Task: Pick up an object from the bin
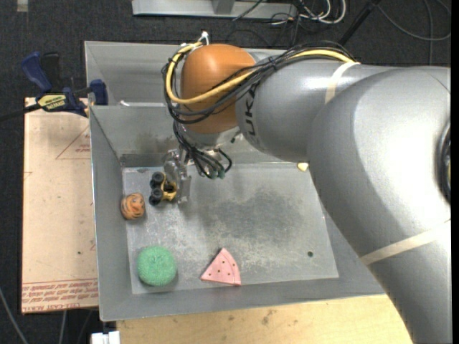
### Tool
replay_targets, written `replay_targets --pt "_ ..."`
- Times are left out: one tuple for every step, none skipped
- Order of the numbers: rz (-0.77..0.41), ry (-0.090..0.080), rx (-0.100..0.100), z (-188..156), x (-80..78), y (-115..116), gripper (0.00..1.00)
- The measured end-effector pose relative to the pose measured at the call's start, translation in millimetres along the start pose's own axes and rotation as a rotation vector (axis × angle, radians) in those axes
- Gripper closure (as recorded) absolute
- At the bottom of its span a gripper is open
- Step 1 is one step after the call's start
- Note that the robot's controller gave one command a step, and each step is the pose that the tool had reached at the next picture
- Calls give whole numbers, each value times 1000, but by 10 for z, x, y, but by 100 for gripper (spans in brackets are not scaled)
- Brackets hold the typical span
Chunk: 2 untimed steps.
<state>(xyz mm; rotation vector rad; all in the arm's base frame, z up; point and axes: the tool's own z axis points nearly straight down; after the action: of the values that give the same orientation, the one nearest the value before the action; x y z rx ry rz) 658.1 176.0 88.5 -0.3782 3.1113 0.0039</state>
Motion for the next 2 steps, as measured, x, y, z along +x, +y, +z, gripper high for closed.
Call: replay_targets --pt "0 0 0 0 0 -1 100" --pt "-9 12 0 -442 57 -2 100"
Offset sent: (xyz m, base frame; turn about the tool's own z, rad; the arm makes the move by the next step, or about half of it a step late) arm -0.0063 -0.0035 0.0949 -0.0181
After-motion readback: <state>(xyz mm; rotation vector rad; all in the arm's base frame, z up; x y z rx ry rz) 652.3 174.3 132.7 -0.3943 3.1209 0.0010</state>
